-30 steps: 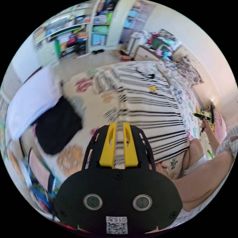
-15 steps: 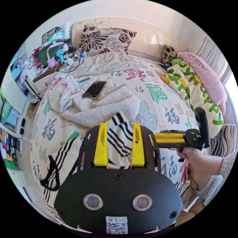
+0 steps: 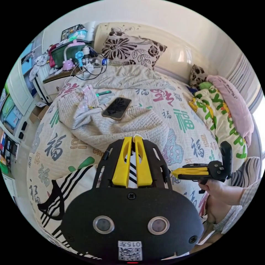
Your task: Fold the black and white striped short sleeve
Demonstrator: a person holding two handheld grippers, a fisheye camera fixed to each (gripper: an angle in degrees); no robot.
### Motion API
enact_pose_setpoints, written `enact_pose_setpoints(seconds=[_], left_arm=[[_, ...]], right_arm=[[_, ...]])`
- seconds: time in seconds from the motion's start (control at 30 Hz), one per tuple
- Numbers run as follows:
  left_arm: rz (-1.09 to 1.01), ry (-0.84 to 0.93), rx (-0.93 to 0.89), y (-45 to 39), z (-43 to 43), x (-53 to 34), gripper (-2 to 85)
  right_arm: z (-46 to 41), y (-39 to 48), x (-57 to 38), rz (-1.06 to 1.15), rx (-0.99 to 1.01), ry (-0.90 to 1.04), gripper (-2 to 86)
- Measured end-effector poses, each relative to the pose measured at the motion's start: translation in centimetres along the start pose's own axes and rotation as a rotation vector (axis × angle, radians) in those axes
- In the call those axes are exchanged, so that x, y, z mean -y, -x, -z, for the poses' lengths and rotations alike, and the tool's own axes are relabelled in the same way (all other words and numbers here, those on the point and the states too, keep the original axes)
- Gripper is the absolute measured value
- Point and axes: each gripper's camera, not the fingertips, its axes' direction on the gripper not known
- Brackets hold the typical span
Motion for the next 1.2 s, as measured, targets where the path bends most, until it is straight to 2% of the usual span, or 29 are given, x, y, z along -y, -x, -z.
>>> enact_pose_setpoints(seconds=[0.17,0.33,0.4,0.6,0.8,0.9,1.1,1.2], left_arm=[[0.068,-0.110,-0.052,4.5,3.9,-1.6,-0.2],[0.114,-0.212,-0.102,10.4,9.0,-6.9,-0.3],[0.128,-0.230,-0.140,12.0,9.5,-8.7,-0.3],[0.157,-0.270,-0.254,15.3,9.5,-12.1,-0.3],[0.222,-0.254,-0.287,18.6,9.1,-14.3,-0.3],[0.252,-0.269,-0.288,20.4,9.4,-14.9,-0.3],[0.332,-0.317,-0.277,23.8,10.9,-17.0,-0.1],[0.373,-0.328,-0.262,25.2,11.5,-18.9,0.3]], right_arm=[[2.9,2.8,0.8,0.105,-0.002,-0.069,-0.6],[3.7,8.3,0.8,0.321,-0.044,-0.128,0.9],[2.4,8.4,1.6,0.306,-0.076,-0.143,5.2],[-4.2,7.0,6.9,0.187,0.172,0.002,10.2],[-8.8,9.6,10.6,0.234,0.256,0.132,4.4],[-10.6,11.5,11.3,0.293,0.187,0.236,0.6],[-6.9,15.4,9.2,0.441,0.232,0.069,-0.3],[-6.1,18.5,6.5,0.571,0.254,0.061,-0.4]])
